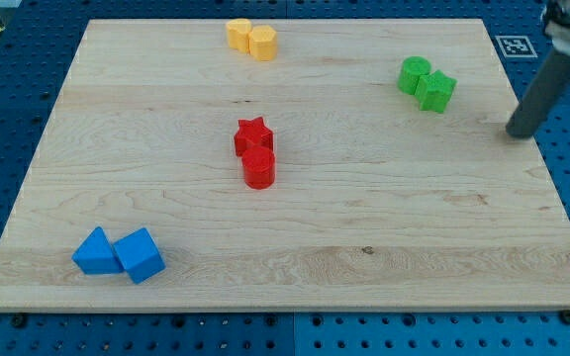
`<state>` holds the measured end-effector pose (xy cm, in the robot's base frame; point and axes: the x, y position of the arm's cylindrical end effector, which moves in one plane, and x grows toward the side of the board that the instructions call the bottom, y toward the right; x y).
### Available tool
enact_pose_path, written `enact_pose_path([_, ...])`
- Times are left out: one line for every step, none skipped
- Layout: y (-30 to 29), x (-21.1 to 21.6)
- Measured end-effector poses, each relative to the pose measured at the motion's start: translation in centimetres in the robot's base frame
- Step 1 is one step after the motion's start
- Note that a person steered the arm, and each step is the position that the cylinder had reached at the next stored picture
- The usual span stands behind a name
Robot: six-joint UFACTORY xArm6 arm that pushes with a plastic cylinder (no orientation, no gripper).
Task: Push the green circle towards yellow hexagon
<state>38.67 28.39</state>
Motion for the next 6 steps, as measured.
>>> enact_pose_path([-2.2, -4.6])
enact_pose_path([-9.2, -6.3])
enact_pose_path([-16.8, -6.5])
enact_pose_path([-23.6, -6.6])
enact_pose_path([-23.3, -7.0])
enact_pose_path([-19.0, -9.4])
